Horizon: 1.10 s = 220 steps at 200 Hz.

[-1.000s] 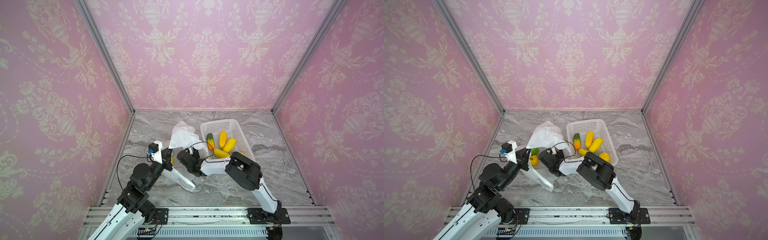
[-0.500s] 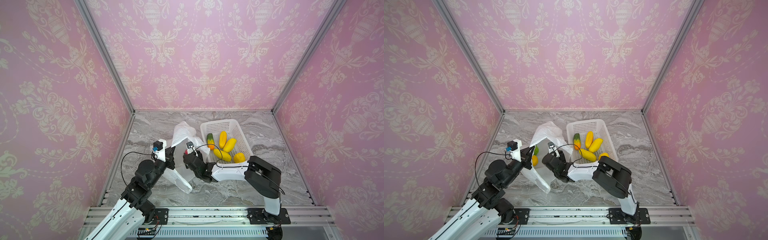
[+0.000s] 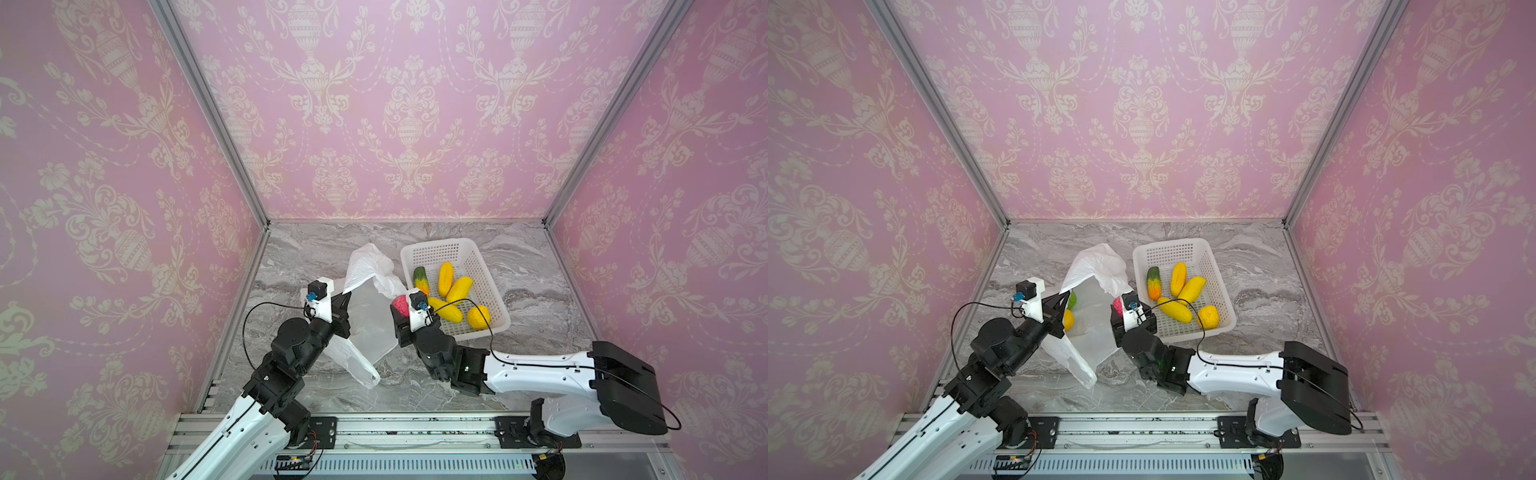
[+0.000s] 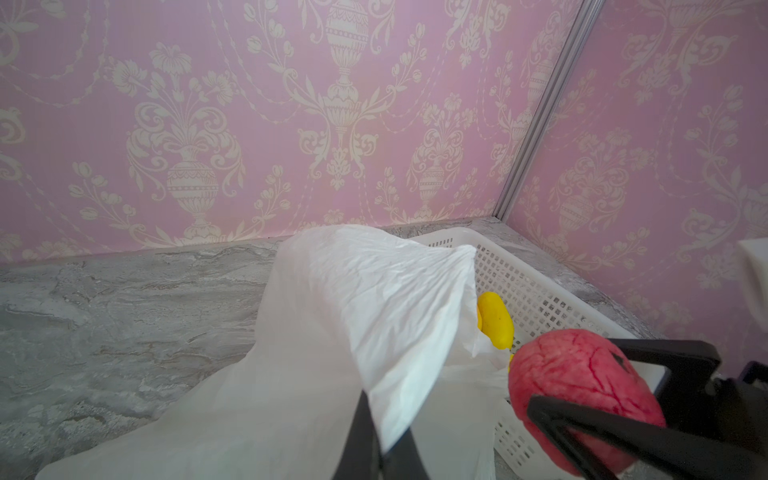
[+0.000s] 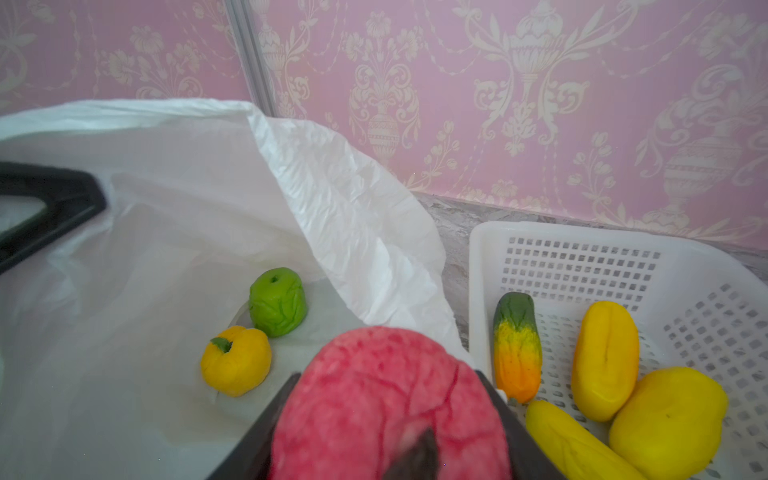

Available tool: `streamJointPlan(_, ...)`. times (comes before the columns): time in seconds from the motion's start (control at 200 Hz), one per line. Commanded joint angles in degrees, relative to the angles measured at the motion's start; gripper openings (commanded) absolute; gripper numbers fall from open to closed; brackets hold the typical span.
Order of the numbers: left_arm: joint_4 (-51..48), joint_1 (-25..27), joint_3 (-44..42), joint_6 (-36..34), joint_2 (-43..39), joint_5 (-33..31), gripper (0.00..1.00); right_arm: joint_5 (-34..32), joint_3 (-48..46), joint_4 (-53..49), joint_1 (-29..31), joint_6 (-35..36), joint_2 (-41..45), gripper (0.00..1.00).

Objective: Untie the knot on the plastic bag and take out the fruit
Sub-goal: 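Lift the red fruit out of the bag with the right gripper over the basket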

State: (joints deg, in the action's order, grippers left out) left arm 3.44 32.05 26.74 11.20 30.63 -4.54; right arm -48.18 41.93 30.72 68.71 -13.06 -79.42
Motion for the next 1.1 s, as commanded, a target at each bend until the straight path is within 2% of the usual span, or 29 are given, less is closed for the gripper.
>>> streamJointPlan(0.0, 0.2, -0.2, 2.1, -1.4, 0.3, -0.6, 0.00, -4.6, -3.4, 1.9, -1.2, 2.2, 5.7, 0.31)
streamJointPlan(0.125, 0.1, -0.1, 2.3, -1.5, 0.4, -1.0, 0.00, -3.8, -7.4, -3.3, -5.9, -2.2, 12.5, 0.31)
streamJointPlan(0.23, 0.1, -0.2, 2.3, -1.5, 0.6, -1.4, 0.00, -0.5, -8.0, -14.5, -14.1, -11.9, 16.4, 0.30)
streamJointPlan(0.32, -0.2, -0.2, 2.6, -1.5, 0.6, -1.2, 0.00, 3.5, -9.0, -19.0, -20.5, -18.3, 16.5, 0.28)
streamJointPlan(0.485, -0.6, -0.2, 2.8, -1.7, 0.5, -1.3, 0.00, 9.0, -8.3, -19.8, -27.5, -26.0, 8.1, 0.28)
streamJointPlan(0.665, -1.0, -0.2, 3.3, -2.1, 0.9, -1.1, 0.00, 9.2, -4.2, -19.9, -28.4, -28.5, -2.7, 0.28)
streamJointPlan(0.796, -0.6, -0.2, 3.1, -2.3, 0.7, -0.6, 0.00, 9.0, -2.4, -20.3, -28.4, -28.9, -5.4, 0.45)
streamJointPlan(1.096, -0.1, -0.2, 3.2, -2.6, 1.2, 0.3, 0.00, 7.7, -4.2, -18.6, -28.4, -28.4, -4.3, 0.68)
